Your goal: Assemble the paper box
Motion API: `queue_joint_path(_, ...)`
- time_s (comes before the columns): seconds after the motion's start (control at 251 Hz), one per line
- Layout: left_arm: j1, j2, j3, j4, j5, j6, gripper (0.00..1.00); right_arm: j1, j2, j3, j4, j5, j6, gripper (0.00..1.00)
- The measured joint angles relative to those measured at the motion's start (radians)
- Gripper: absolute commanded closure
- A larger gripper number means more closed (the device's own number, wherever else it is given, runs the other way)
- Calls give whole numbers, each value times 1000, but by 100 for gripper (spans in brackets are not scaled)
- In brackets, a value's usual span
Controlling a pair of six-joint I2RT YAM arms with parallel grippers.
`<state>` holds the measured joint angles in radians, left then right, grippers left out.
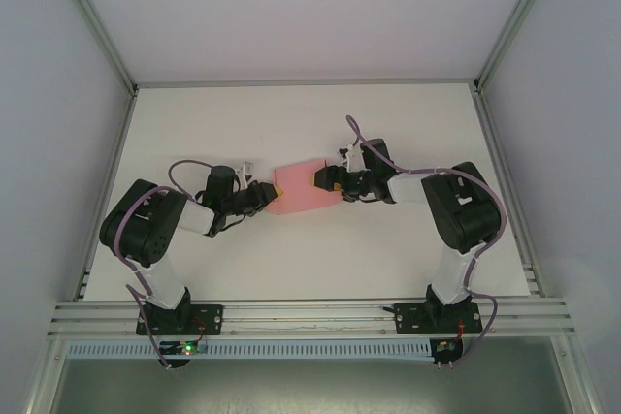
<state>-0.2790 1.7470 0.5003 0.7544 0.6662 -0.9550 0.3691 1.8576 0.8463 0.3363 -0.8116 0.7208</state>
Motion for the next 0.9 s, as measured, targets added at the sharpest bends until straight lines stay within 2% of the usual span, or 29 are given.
queue_joint_path(0.168,0,0,9,-7,-3,1,78,-7,8,-3,73,-28,52,59)
queue_joint_path(0.303,0,-3,23,-29,-9,13,62,-12,1,-14,101,-40,74,63)
queue_joint_path(0.403,0,-25,31,-79,-25,36,38,-12,-18,-33,118,-40,81,63)
queue_joint_path(0.471,-1,-58,46,-127,-36,55,13,-14,-36,-46,122,-42,82,63)
queue_joint_path(0.487,-1,-71,51,-146,-42,69,3,-14,-43,-50,122,-42,82,63)
queue_joint_path(0.499,-2,-78,55,-159,-50,69,0,-14,-46,-52,122,-43,82,64)
queue_joint_path(0.662,0,-252,123,-396,-178,177,0,-27,-101,-68,121,-42,85,65)
queue_joint_path(0.778,-1,-417,187,-565,-312,283,0,-44,-132,-69,119,-42,84,66)
queue_joint_path(0.898,-4,-588,209,-641,-426,377,0,-57,-158,-69,106,-35,84,67)
